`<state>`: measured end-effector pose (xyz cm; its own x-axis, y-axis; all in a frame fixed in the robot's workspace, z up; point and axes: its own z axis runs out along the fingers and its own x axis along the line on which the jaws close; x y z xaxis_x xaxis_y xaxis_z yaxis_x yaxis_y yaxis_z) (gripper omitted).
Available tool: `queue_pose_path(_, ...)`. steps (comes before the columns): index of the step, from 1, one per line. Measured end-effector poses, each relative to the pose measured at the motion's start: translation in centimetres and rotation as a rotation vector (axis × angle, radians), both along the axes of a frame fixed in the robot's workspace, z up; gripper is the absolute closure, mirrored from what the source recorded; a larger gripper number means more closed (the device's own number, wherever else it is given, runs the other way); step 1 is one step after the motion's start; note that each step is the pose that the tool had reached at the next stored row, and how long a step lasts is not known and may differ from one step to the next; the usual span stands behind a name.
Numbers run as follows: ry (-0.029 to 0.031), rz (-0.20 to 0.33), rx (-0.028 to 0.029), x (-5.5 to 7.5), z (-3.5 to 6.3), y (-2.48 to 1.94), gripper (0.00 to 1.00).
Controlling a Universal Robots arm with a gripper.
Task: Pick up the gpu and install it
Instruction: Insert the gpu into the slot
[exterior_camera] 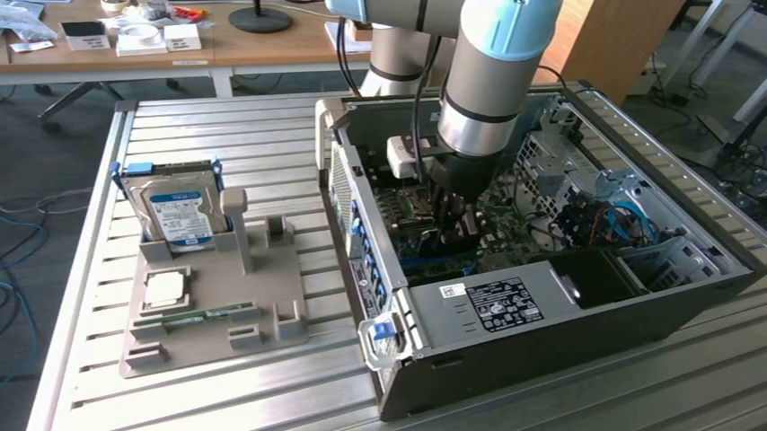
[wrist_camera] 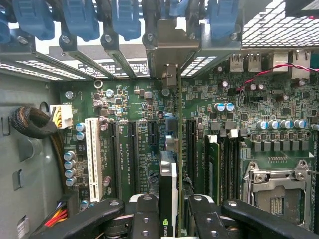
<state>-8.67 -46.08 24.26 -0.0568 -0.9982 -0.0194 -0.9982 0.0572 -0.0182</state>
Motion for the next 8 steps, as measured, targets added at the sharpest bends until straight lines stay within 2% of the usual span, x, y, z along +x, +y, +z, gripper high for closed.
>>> queue_pose_path(8, 0.0, 0.0, 0.0, 0.0, 0.0, 0.0, 0.73)
